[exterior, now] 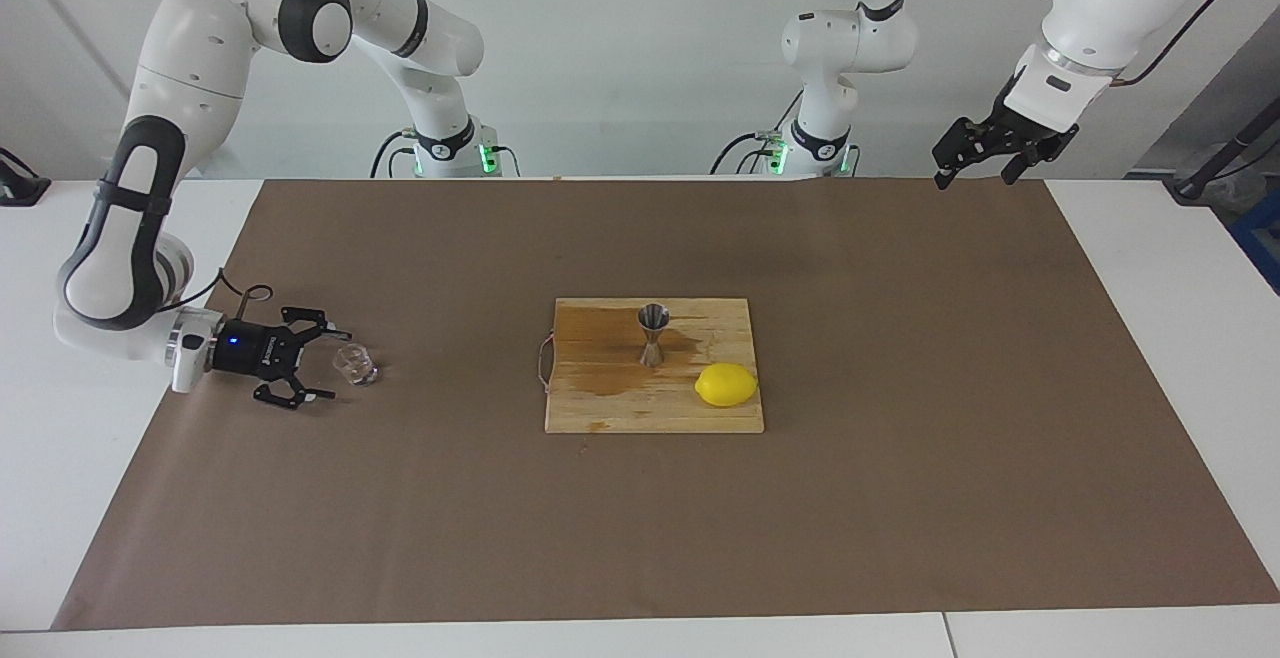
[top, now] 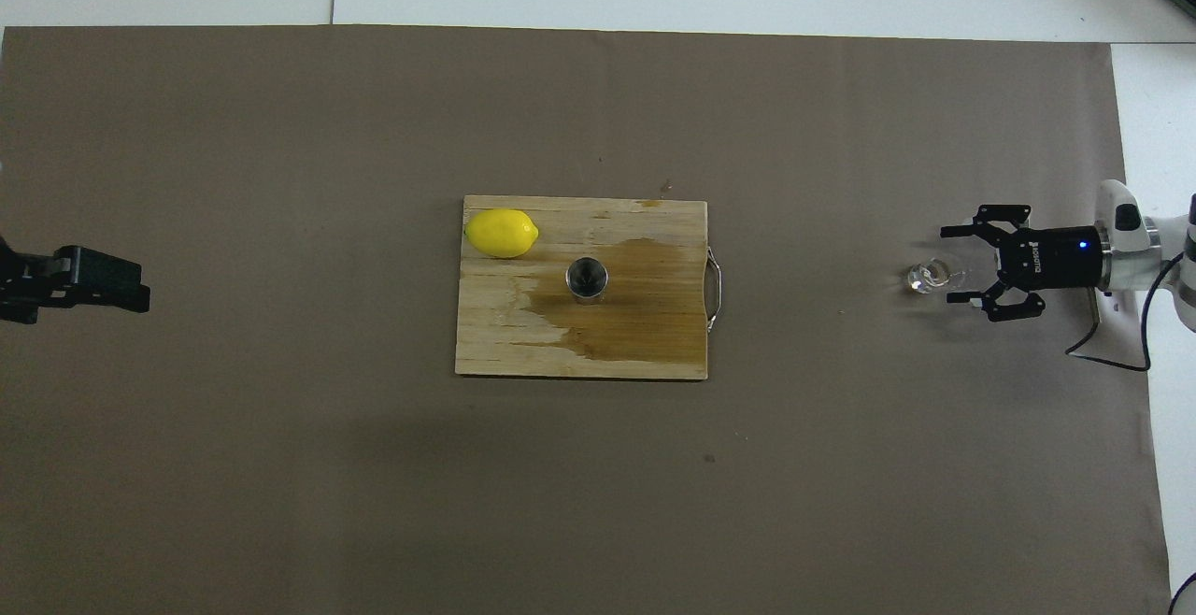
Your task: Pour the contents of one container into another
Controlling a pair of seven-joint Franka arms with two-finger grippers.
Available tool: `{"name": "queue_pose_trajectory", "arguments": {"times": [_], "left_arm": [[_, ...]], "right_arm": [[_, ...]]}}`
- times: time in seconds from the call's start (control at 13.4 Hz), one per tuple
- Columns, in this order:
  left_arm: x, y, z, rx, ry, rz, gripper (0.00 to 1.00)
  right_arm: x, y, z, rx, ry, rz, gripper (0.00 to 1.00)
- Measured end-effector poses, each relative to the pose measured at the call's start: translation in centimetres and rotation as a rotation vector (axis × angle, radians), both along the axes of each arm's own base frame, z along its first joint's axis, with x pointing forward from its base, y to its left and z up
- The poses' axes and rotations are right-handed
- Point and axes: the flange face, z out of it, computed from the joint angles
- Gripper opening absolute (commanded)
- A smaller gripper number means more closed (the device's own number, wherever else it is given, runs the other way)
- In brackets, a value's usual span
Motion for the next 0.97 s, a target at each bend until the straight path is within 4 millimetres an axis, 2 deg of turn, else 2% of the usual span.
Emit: {"name": "queue_pose_trajectory", "arguments": {"times": [0.67, 0.97], "left_arm": [[-0.03, 0.42, -0.13, -0.001, 0.004, 0.008, 1.0], [-0.05, 0.56, -0.06, -0.001, 0.001, 0.007, 1.0]], "right_arm": [[-0.06, 0.08, -0.81, 0.01, -0.033, 0.013, 0.99], [-0.01, 0.11, -0.83, 0.014, -0.035, 0.008, 0.87]]}}
